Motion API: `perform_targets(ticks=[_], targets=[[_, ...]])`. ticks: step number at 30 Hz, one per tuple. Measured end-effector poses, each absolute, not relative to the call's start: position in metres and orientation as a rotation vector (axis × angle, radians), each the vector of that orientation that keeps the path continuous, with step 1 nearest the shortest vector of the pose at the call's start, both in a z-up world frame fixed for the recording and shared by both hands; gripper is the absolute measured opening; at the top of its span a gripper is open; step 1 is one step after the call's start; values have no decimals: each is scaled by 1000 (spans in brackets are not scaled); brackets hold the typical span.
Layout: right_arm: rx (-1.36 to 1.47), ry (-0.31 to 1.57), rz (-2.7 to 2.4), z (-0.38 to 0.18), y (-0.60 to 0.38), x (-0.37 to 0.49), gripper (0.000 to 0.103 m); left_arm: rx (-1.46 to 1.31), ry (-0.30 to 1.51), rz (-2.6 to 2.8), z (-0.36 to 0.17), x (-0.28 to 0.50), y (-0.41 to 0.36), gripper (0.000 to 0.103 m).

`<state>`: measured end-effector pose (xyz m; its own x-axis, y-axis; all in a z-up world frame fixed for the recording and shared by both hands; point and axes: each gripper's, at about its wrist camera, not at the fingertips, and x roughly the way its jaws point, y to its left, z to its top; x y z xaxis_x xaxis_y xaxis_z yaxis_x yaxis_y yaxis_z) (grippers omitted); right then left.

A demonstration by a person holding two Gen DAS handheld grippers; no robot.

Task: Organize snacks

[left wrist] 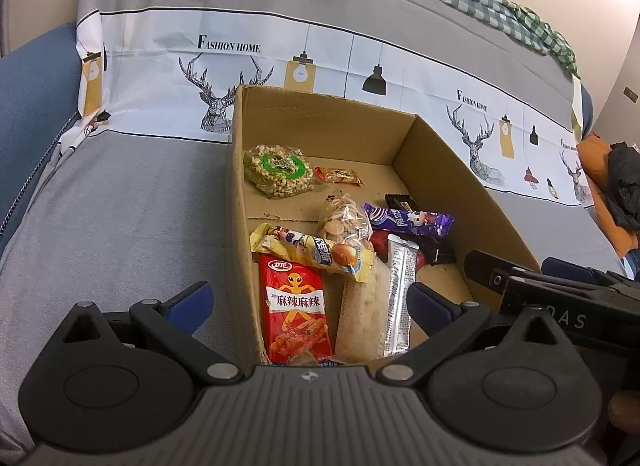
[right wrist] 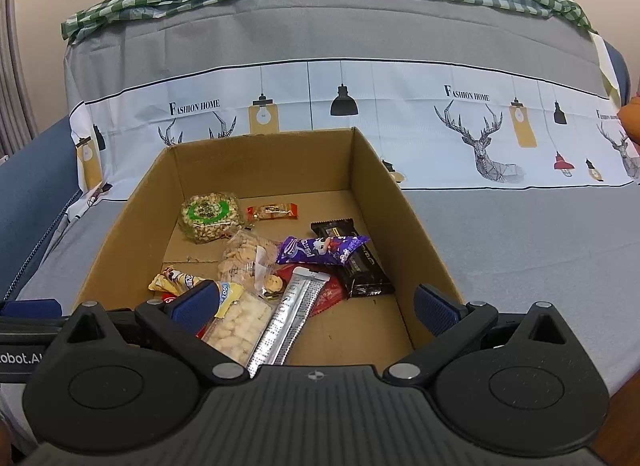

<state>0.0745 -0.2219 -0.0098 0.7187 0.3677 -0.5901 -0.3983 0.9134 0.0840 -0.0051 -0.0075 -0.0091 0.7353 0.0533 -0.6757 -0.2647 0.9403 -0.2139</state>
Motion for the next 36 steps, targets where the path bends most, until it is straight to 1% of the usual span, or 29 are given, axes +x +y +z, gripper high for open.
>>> perform_targets(ticks=[36], targets=[[-47, 661, 432, -12, -229, 76, 102, -292, 708, 149, -10, -5, -14, 103]])
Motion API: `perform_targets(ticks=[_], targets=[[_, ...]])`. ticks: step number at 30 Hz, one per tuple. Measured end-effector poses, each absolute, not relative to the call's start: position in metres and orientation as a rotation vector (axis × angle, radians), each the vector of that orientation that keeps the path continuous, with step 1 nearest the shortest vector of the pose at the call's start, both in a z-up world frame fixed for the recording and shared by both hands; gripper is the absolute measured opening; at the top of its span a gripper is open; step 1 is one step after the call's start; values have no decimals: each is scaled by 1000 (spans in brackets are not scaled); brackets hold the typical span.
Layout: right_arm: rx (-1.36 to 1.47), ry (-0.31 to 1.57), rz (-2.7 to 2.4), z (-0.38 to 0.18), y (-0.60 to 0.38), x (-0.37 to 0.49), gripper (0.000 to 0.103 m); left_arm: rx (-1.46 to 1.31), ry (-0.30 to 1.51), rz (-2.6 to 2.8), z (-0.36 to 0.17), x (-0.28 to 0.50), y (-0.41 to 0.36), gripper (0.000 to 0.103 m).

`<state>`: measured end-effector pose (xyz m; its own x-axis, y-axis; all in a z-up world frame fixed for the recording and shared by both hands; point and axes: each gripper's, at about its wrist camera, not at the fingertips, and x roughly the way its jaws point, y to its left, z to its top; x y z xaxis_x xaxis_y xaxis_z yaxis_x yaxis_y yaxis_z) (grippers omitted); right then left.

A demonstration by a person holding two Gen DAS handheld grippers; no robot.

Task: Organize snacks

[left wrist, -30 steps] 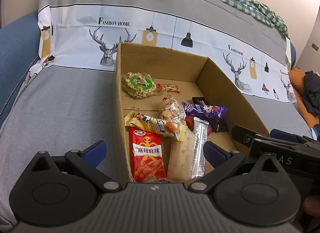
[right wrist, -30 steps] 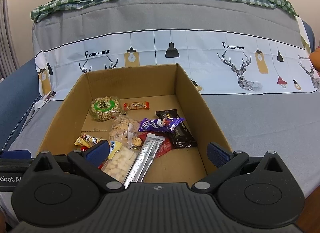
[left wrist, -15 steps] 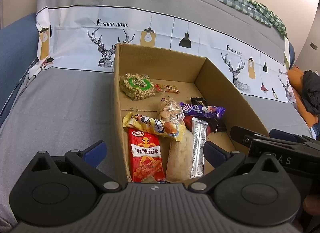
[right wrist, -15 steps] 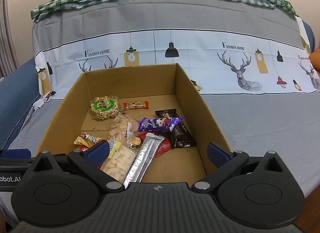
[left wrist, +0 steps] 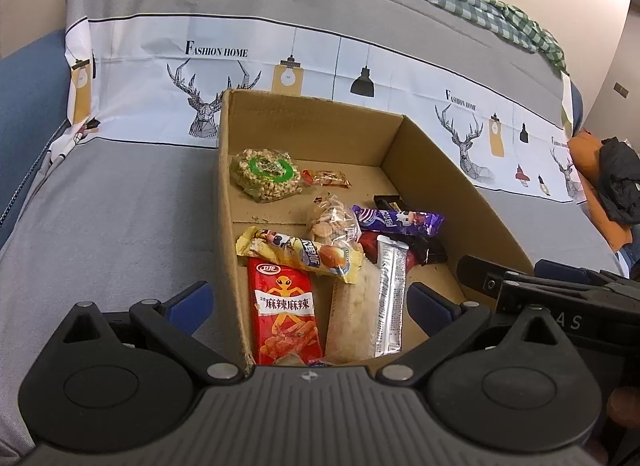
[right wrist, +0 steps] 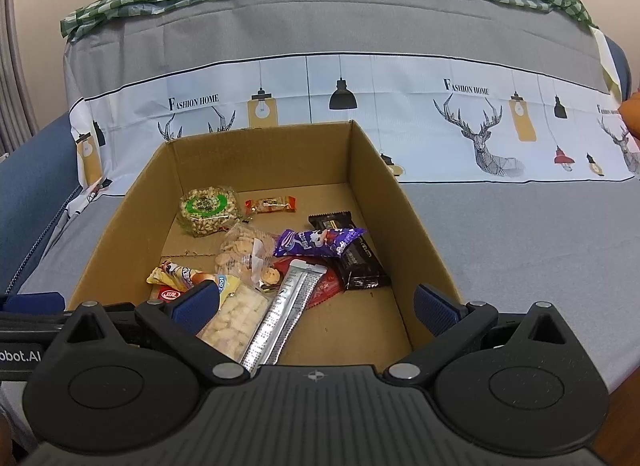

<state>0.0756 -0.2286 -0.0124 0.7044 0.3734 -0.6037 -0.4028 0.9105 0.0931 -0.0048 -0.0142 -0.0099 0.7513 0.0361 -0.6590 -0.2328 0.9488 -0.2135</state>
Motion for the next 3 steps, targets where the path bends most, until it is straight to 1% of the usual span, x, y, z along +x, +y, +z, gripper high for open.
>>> perform_targets(ticks=[3], targets=[[-43, 662, 435, -13, -229, 76, 102, -294, 702, 145, -9, -5, -14, 103]])
